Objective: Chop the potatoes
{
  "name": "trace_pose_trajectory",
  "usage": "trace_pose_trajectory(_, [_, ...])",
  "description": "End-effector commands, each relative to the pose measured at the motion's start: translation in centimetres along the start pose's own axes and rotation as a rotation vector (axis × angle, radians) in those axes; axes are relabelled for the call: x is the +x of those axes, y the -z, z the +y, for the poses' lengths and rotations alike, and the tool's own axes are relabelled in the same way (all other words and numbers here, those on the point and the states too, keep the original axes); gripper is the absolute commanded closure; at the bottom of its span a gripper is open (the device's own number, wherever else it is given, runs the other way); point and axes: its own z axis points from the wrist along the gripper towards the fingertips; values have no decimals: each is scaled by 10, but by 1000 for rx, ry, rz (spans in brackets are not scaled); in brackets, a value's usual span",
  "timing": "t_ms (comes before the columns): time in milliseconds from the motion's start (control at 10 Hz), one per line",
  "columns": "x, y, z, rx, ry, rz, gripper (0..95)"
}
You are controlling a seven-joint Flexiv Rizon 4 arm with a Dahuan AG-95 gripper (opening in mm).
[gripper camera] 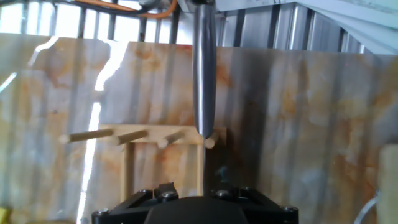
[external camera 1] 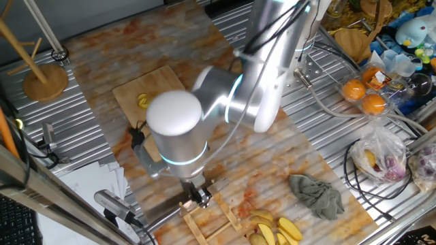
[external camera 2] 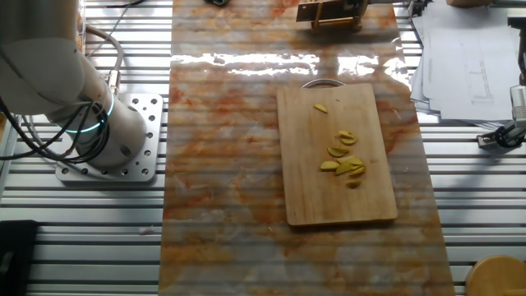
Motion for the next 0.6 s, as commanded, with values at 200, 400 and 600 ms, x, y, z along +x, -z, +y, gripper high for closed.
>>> trace_pose_trajectory(200, [19, 44, -9, 36, -40, 30, 950])
trace_pose_trajectory(400, [32, 58, -24, 42, -12, 33, 950])
trace_pose_trajectory(600, [43, 69, -37, 48, 5, 32, 950])
